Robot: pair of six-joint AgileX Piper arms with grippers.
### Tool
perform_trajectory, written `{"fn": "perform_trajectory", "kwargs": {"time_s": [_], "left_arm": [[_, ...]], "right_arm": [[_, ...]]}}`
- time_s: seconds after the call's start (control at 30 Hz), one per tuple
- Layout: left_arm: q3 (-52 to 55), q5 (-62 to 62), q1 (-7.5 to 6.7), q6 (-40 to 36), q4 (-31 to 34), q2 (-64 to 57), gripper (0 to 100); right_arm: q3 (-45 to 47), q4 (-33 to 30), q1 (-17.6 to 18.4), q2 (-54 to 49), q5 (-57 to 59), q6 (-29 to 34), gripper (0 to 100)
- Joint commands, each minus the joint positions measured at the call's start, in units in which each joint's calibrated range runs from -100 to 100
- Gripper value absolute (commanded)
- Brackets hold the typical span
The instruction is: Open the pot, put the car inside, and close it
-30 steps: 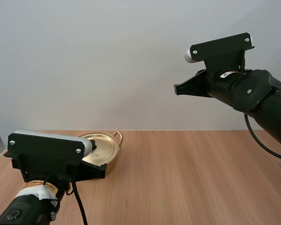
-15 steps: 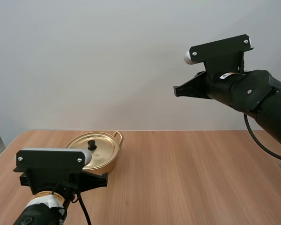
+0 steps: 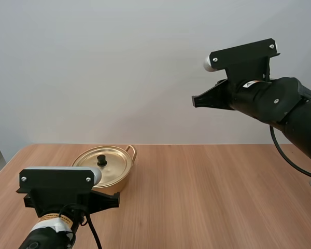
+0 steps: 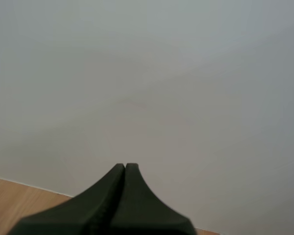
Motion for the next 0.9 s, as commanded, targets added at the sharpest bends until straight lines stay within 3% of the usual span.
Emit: {"fn": "perform_trajectory", "kwargs": {"time_s": [0.0,0.3,0.53,0.87], "left_arm": [[0.00,-0.10,0.03,-0.03,0.05,0.00,0],[0.00,-0.10,0.03,-0.03,0.05,0.00,0],[0.00,-0.10,0.03,-0.03,0.05,0.00,0],[0.00,-0.10,0.03,-0.03,0.05,0.00,0]], "right_arm": [[0.73,0.02,0.01,0.08,0.88,0.10,0],[10.26,0.32,0.01,0.08,-4.06,0.10,0],[17.64,4.45,0.01,-1.43,-5.65,0.10,0],[28.15,4.33,0.01,-23.65,-5.65,-0.20,0]]}}
